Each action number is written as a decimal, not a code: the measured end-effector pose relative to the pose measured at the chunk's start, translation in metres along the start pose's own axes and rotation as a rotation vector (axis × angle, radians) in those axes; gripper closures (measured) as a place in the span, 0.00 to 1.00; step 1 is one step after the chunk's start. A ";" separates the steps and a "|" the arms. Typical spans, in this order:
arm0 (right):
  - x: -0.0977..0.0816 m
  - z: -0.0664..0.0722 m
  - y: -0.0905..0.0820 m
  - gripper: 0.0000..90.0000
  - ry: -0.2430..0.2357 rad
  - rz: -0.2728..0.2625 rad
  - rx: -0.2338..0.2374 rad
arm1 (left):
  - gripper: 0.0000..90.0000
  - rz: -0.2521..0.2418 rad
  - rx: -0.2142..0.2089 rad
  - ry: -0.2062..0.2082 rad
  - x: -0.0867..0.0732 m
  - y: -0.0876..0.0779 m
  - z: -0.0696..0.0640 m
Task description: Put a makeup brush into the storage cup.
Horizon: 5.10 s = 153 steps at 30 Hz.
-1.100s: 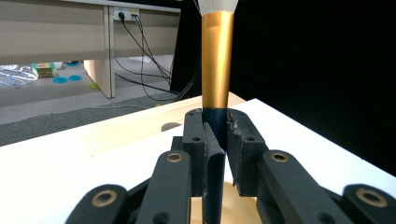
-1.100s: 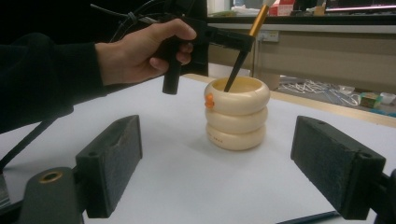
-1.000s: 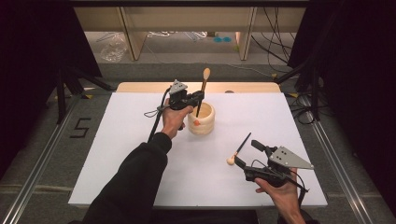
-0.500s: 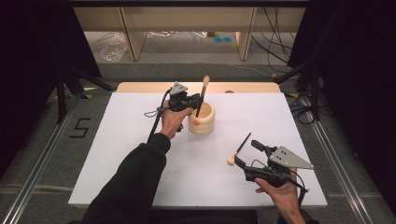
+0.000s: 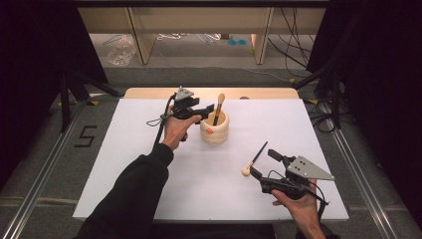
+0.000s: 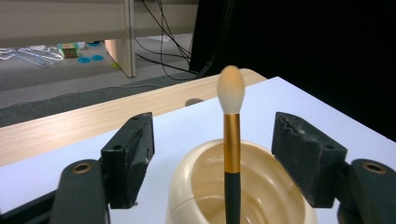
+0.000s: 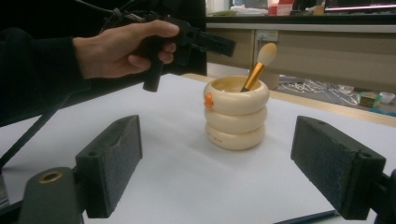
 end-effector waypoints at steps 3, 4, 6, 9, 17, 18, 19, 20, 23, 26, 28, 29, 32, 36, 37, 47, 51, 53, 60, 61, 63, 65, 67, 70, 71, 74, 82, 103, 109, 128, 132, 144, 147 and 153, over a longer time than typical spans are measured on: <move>0.000 0.000 0.000 0.19 0.001 0.000 0.001 | 0.29 0.000 -0.003 -0.017 0.000 -0.008 0.001; 0.000 0.000 0.000 0.19 0.000 0.002 0.000 | 0.29 -0.002 -0.002 -0.015 0.000 -0.010 0.001; 0.000 0.000 0.000 0.19 0.001 0.001 -0.003 | 0.28 0.008 0.001 -0.021 -0.001 -0.015 0.002; 0.000 0.000 0.001 0.19 0.003 -0.001 0.001 | 0.26 0.016 0.002 -0.013 -0.002 -0.023 0.003; 0.000 0.000 0.001 0.19 0.002 0.001 -0.003 | 0.24 0.014 -0.018 -0.031 -0.005 -0.043 0.004; 0.000 0.001 0.001 0.19 0.004 -0.003 0.003 | 0.24 0.011 -0.022 -0.033 -0.005 -0.045 0.003; 0.000 0.001 0.001 0.19 0.004 -0.004 0.003 | 0.24 0.010 -0.026 -0.026 -0.005 -0.048 0.004; 0.000 0.000 0.001 0.19 0.005 -0.004 0.002 | 0.24 0.009 -0.026 -0.030 -0.006 -0.050 0.004; 0.000 0.001 0.001 0.19 0.004 -0.004 0.003 | 0.24 0.006 -0.031 -0.026 -0.006 -0.056 0.004; 0.000 0.001 0.001 0.19 0.004 -0.003 0.003 | 0.23 0.008 -0.028 -0.020 -0.008 -0.062 0.004; 0.000 0.000 0.001 0.19 0.004 -0.004 0.002 | 0.23 0.008 -0.031 -0.020 -0.010 -0.066 0.003; 0.000 0.000 0.001 0.19 0.004 -0.003 0.002 | 0.23 0.005 -0.036 -0.007 -0.011 -0.068 0.003; 0.000 0.001 0.001 0.19 0.004 -0.003 0.001 | 0.23 0.006 -0.041 -0.012 -0.014 -0.074 0.002; 0.000 0.000 0.001 0.19 0.004 -0.003 0.001 | 0.22 0.007 -0.046 0.003 -0.017 -0.082 0.002; 0.000 0.000 0.001 0.19 0.000 0.001 -0.003 | 0.22 0.006 -0.049 -0.009 -0.018 -0.084 0.001; -0.001 0.000 0.000 0.19 0.001 0.013 0.002 | 0.20 0.014 -0.066 0.014 -0.028 -0.101 -0.002; 0.000 -0.001 -0.001 0.19 0.002 0.001 -0.012 | 0.18 0.000 -0.069 0.015 -0.031 -0.109 -0.004; 0.000 -0.001 -0.001 0.19 0.002 0.002 -0.015 | 0.18 -0.003 -0.073 0.019 -0.032 -0.113 -0.006; -0.001 -0.001 -0.002 0.19 -0.001 0.001 -0.013 | 0.18 -0.007 -0.091 0.024 -0.038 -0.126 -0.011; -0.001 0.000 -0.002 0.19 0.003 0.003 -0.005 | 0.18 -0.004 -0.094 0.032 -0.039 -0.128 -0.012; -0.002 0.000 -0.003 0.19 0.002 0.025 -0.009 | 0.18 0.000 -0.099 0.029 -0.041 -0.130 -0.013; -0.002 0.000 -0.004 0.19 0.002 0.025 -0.009 | 0.18 -0.001 -0.101 0.025 -0.043 -0.133 -0.014; -0.001 0.000 -0.002 0.19 0.003 0.003 -0.009 | 0.18 -0.002 -0.099 0.038 -0.045 -0.136 -0.014; -0.001 -0.001 -0.003 0.19 0.001 0.002 -0.013 | 0.18 -0.002 -0.094 0.020 -0.048 -0.140 -0.014; -0.001 -0.001 -0.003 0.19 0.004 -0.002 -0.012 | 0.18 0.001 -0.098 0.030 -0.050 -0.142 -0.014; -0.001 -0.001 -0.003 0.19 0.001 -0.005 -0.011 | 0.18 0.004 -0.093 0.029 -0.054 -0.147 -0.012; -0.002 -0.004 -0.003 0.19 0.006 0.024 -0.010 | 0.18 -0.005 -0.085 0.018 -0.060 -0.157 -0.009; -0.002 -0.004 -0.002 0.19 0.001 0.007 -0.016 | 0.18 0.010 -0.087 0.080 -0.084 -0.180 -0.025; -0.001 -0.004 0.000 0.19 0.004 0.000 -0.007 | 0.18 0.009 -0.079 0.099 -0.088 -0.186 -0.026; -0.001 -0.006 -0.002 0.19 -0.020 0.009 -0.005 | 0.18 0.019 -0.080 0.084 -0.095 -0.184 -0.026; -0.001 -0.006 -0.001 0.19 -0.022 -0.010 -0.004 | 0.18 0.018 -0.076 0.091 -0.096 -0.185 -0.026; -0.005 -0.017 0.011 0.18 -0.087 0.098 0.047 | 0.18 0.021 -0.080 0.091 -0.100 -0.187 -0.026; -0.004 -0.020 0.014 0.18 -0.130 0.143 0.055 | 0.18 0.021 -0.078 0.082 -0.100 -0.187 -0.026; 0.003 -0.030 0.023 0.18 -0.186 0.176 0.061 | 0.18 0.026 -0.075 0.084 -0.101 -0.187 -0.026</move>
Point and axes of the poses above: each handheld gripper's, and its own axes: y roughly forward along the jaws, x roughly out of its top, z roughly to its left, the point moved 6 cm from there along y, roughly forward along the jaws
